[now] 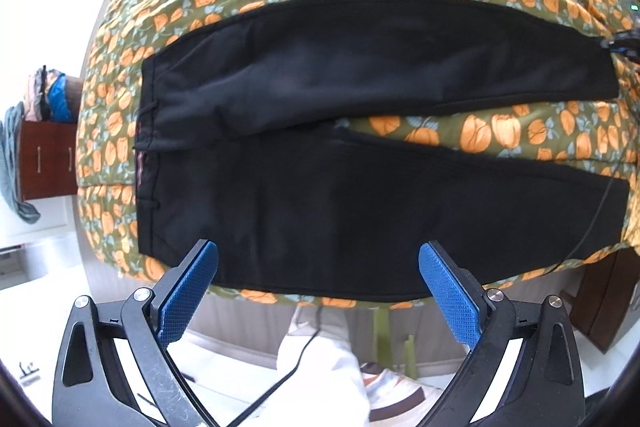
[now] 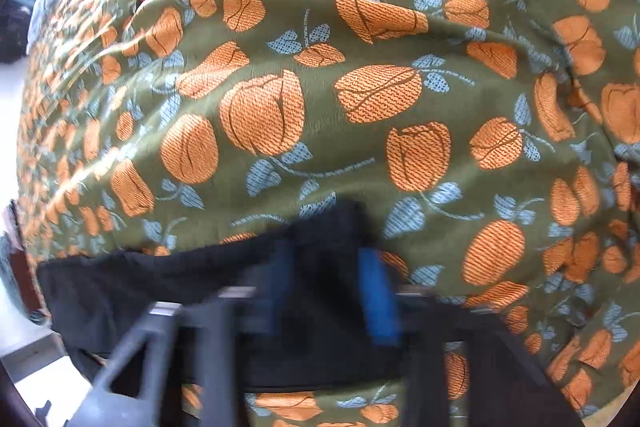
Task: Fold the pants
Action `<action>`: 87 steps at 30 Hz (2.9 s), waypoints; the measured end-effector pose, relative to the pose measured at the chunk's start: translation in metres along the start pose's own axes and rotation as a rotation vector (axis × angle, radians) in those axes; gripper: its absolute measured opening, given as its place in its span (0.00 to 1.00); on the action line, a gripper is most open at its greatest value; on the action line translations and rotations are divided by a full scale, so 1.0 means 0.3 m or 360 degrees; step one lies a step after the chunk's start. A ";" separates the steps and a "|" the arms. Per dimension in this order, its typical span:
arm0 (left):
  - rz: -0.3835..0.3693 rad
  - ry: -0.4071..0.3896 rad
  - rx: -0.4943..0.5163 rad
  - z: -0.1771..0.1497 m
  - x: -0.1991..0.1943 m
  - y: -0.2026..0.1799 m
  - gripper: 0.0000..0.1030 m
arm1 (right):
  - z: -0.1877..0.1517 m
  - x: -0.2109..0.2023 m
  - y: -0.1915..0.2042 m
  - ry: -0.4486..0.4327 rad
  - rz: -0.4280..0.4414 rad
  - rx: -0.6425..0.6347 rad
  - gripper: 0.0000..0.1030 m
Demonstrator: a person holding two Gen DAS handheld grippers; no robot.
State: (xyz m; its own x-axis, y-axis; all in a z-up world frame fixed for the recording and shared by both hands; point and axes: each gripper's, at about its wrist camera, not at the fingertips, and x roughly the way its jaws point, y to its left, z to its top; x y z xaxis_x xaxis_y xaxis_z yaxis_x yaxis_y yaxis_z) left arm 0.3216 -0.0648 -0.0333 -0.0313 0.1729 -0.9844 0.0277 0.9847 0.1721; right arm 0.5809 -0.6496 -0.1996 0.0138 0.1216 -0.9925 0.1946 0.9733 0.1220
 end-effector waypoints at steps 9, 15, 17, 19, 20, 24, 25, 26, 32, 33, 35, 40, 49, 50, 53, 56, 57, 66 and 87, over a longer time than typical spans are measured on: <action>-0.0054 -0.0023 0.0036 0.021 0.030 0.011 0.98 | -0.685 -0.471 0.098 -0.0418 0.0061 -0.0342 0.09; -0.0013 -0.0026 0.0061 0.021 0.025 0.036 0.98 | -1.104 -0.243 -0.114 -0.0077 -0.0209 0.0138 0.10; 0.0006 -0.0043 0.0057 0.011 0.021 0.055 0.98 | -1.176 -0.226 -0.149 -0.0063 -0.0195 0.0251 0.10; 0.0028 -0.0022 0.0047 0.003 0.037 0.068 0.98 | -1.215 -0.257 -0.124 -0.0128 -0.0013 0.0407 0.10; 0.0032 0.0002 0.0036 -0.003 0.051 0.072 0.98 | -1.221 -0.272 -0.100 -0.0171 0.0112 0.0478 0.11; 0.0005 0.0025 0.0012 -0.019 0.053 0.077 0.98 | -1.158 -0.250 0.043 -0.0356 0.0756 0.0788 0.30; 0.0004 0.0015 0.0023 -0.025 0.047 0.075 0.98 | -1.132 -0.224 0.072 -0.0369 0.0874 0.0864 0.71; 0.0010 0.0001 0.0040 -0.032 0.041 0.073 0.98 | -1.111 -0.196 0.097 -0.0369 0.0958 0.0937 0.99; 0.0024 0.0012 0.0028 -0.052 0.063 0.100 0.98 | -1.077 -0.123 0.097 -0.0496 0.1056 0.1317 0.91; 0.0023 0.0028 0.0010 -0.051 0.073 0.108 0.98 | -1.081 -0.096 0.065 -0.0518 0.1061 0.1450 0.90; 0.0016 0.0055 -0.0027 -0.054 0.090 0.124 0.98 | -1.098 -0.037 0.008 -0.0538 0.1080 0.1708 0.84; 0.0045 0.0062 -0.0023 -0.066 0.111 0.136 0.98 | -1.101 0.078 -0.053 -0.0562 0.1076 0.2083 0.47; -0.0175 0.0083 -0.0120 0.085 0.167 0.121 0.98 | -1.067 -0.186 -0.069 -0.0692 0.0841 0.1790 0.13; -0.0263 0.0066 -0.0165 0.136 0.172 0.117 0.98 | -1.062 -0.240 -0.062 -0.0700 0.0815 0.1695 0.13; -0.0577 0.0034 -0.0311 0.301 0.197 0.101 0.98 | -1.054 -0.429 -0.012 -0.0742 0.0697 0.1365 0.12; -0.0856 0.0053 -0.0443 0.455 0.239 0.067 0.98 | -1.077 -0.583 0.039 -0.0773 0.0639 0.1137 0.12; -0.0921 0.0051 -0.0470 0.498 0.251 0.052 0.98 | -1.093 -0.630 0.061 -0.0784 0.0633 0.1078 0.12; -0.0933 0.0179 -0.0693 0.670 0.418 0.049 0.98 | -1.239 -0.902 0.172 -0.0817 0.0577 0.0743 0.12; -0.0687 -0.0544 -0.0611 0.409 -0.148 0.468 0.06 | -1.043 -0.941 0.101 -0.0732 0.0602 0.0427 0.12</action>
State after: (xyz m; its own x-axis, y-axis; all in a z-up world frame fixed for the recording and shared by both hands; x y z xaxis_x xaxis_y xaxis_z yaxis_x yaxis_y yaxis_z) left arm 0.4494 0.0632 0.0302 0.3603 -0.1927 -0.9127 -0.2756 0.9128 -0.3015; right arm 0.2760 -0.5934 0.0874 0.5361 0.2927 -0.7918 0.3313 0.7897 0.5163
